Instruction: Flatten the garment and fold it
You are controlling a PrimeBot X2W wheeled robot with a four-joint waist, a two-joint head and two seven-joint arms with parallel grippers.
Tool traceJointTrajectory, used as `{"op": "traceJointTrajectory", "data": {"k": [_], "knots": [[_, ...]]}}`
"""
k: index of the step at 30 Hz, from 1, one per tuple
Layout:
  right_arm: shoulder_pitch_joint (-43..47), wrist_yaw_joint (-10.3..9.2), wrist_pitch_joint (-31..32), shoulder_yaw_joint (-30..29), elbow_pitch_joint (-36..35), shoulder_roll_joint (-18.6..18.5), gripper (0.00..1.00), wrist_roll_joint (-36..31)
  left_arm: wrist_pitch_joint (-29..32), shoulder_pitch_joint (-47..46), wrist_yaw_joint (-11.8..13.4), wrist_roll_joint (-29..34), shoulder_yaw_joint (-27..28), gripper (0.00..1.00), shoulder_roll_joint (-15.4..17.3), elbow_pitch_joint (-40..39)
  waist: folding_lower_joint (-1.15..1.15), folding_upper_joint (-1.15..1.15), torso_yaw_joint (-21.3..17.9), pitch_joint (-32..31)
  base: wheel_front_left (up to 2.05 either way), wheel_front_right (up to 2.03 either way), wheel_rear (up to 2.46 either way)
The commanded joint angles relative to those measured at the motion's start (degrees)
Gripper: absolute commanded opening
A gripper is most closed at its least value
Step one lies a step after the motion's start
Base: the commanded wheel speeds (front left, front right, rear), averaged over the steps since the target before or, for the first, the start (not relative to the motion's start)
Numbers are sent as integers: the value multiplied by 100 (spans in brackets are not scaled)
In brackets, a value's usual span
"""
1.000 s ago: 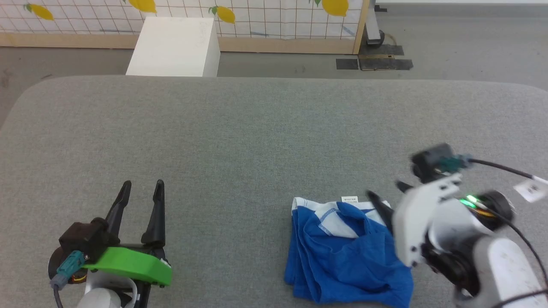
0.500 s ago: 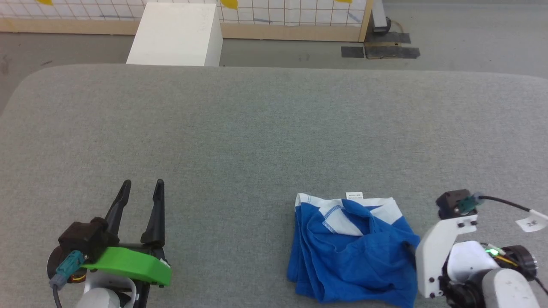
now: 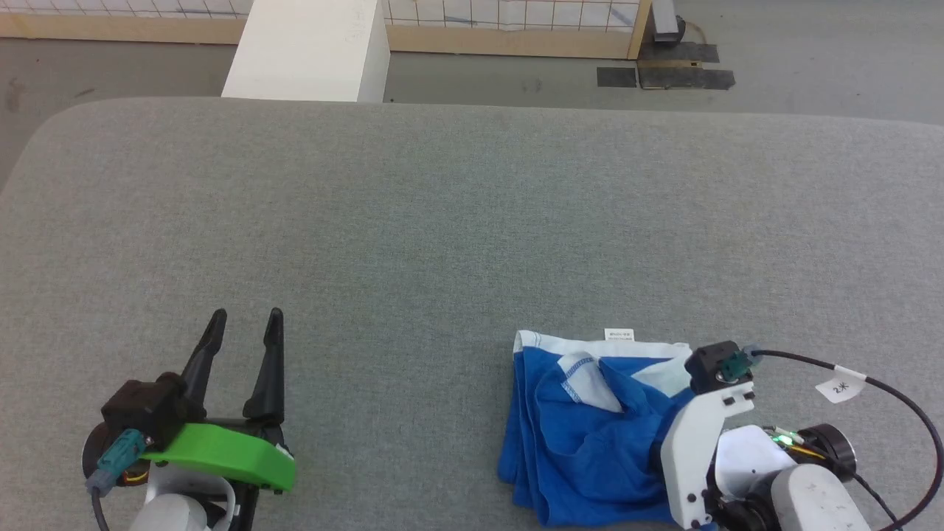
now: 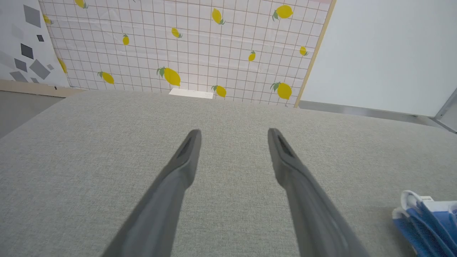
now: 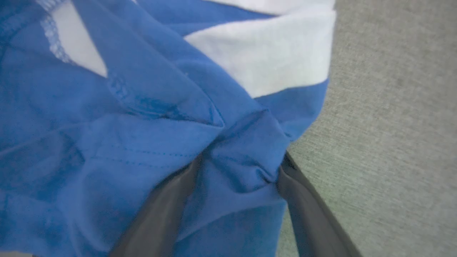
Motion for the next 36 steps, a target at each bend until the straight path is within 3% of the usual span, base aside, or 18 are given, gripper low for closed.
{"op": "traceJointTrajectory", "data": {"k": [1,5,9,16,22,29,36], "knots": [[0,-6,-40,85,166,29,4,7,-25,-96,-22,-15,-17,100,1,10,0,0,3,-3,0,0,0],[-167,-6,-184,211,203,-3,0,-55,-30,-77,-17,-32,-6,100,9,26,0,0,-34,-17,0,0,0],[-361,-6,-165,569,57,-268,0,-61,-29,16,54,-79,70,100,18,21,0,0,-268,-45,0,0,0],[-953,-6,203,1410,-203,-1023,0,227,-46,204,172,-131,278,100,66,-183,0,0,-1258,79,0,0,0],[-1595,-6,383,1781,-262,-1607,0,474,-45,118,143,-92,241,100,101,-367,0,0,-2068,337,0,0,0],[-2153,-6,333,1526,-159,-2135,0,512,54,-151,40,-22,142,100,235,-510,0,0,-2446,798,0,0,0],[-2386,-6,142,637,47,-2572,0,88,194,-349,9,23,215,100,488,-788,0,0,-2287,1460,0,0,0]]}}
